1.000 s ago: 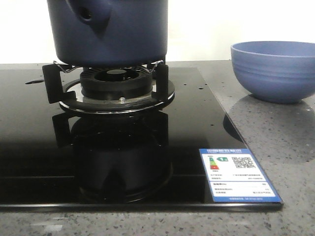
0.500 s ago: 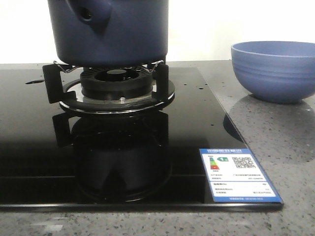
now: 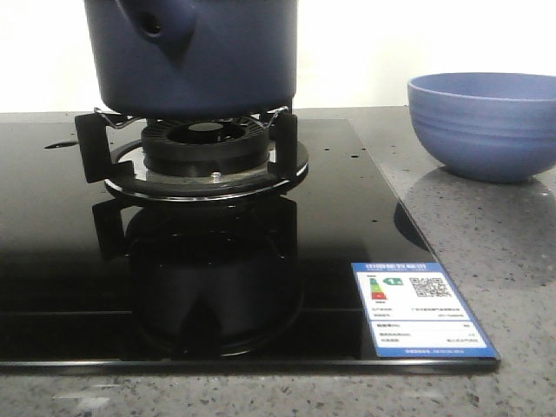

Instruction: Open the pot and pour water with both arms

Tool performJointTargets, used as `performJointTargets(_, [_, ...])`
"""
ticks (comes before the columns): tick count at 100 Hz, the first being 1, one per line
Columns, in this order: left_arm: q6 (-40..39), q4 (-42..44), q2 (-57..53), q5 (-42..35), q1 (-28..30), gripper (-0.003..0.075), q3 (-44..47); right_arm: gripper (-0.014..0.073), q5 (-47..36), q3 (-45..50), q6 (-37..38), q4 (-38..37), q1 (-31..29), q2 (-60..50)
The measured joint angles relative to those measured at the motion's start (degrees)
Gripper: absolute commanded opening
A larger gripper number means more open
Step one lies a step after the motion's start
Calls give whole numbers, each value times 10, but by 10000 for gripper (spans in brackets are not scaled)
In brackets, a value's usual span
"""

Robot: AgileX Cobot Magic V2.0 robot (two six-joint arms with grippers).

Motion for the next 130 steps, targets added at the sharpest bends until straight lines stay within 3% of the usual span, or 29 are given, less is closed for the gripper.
performJointTargets(20, [0,-4,-47,6,22,625,-32,479,0,0,0,5,0,0])
performJointTargets(33, [0,-7,-84,6,45,565,-40,468,0,0,-1,34,0,0])
performJointTargets(45, [-23,-8,-116,0,71,374,-40,349,-14,0,-18,108,0,0])
performJointTargets(61, [-103,-8,-146,-33,114,-23,-40,9,-59,0,-81,234,0,0])
performJointTargets(65, [-113,-8,-153,-37,127,-20,-40,-69,-68,0,-100,261,0,0])
performJointTargets(81, [-124,7,-189,-60,164,-20,-34,-60,-95,0,-182,341,7,0])
performJointTargets(97, [-125,15,-253,-139,182,-20,27,-60,-159,27,-242,372,23,-25])
performJointTargets(130, [-68,4,-384,-274,149,-20,229,-62,-435,306,-348,389,29,-214])
